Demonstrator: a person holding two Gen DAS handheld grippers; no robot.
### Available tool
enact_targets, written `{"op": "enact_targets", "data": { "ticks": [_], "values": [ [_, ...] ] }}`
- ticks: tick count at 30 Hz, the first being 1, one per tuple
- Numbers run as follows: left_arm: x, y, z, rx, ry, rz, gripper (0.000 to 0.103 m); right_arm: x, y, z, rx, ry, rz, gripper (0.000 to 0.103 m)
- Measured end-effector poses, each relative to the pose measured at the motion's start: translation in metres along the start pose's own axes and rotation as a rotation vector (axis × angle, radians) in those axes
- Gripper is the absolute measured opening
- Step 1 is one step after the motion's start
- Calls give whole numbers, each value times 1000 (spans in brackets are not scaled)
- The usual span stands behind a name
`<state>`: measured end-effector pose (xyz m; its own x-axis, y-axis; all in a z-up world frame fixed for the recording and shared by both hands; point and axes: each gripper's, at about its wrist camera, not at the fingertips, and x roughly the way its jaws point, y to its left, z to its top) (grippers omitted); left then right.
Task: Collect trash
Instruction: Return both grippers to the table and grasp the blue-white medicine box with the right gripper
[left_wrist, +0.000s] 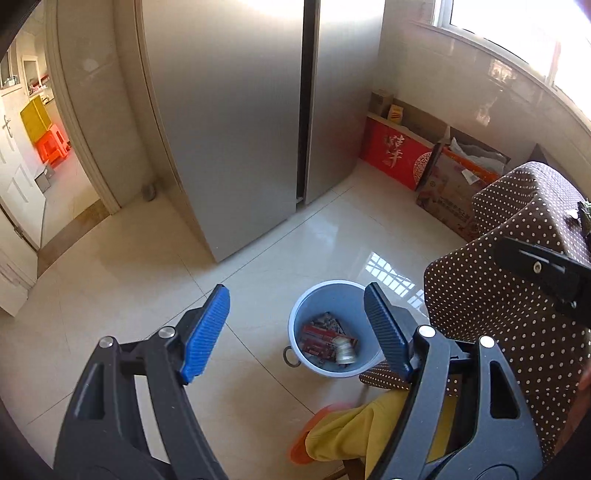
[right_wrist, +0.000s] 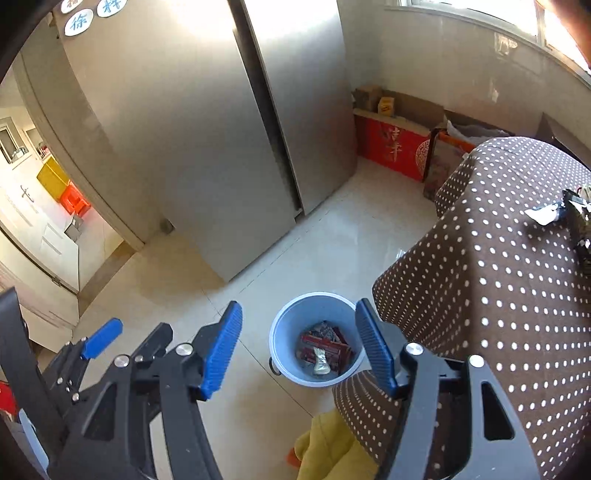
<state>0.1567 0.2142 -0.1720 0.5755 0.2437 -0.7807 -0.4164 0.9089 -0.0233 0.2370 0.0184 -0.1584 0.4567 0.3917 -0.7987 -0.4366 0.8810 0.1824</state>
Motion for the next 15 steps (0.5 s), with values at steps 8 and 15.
{"op": "enact_targets", "data": {
  "ticks": [8, 15],
  "values": [
    [-25, -16, 3, 44, -34, -21, 74, -33, -7, -11, 7, -31, 30, 63],
    [-68, -53, 6, 108, -110, -78, 74, -79, -31, -21, 30, -110, 37, 63]
  ]
}}
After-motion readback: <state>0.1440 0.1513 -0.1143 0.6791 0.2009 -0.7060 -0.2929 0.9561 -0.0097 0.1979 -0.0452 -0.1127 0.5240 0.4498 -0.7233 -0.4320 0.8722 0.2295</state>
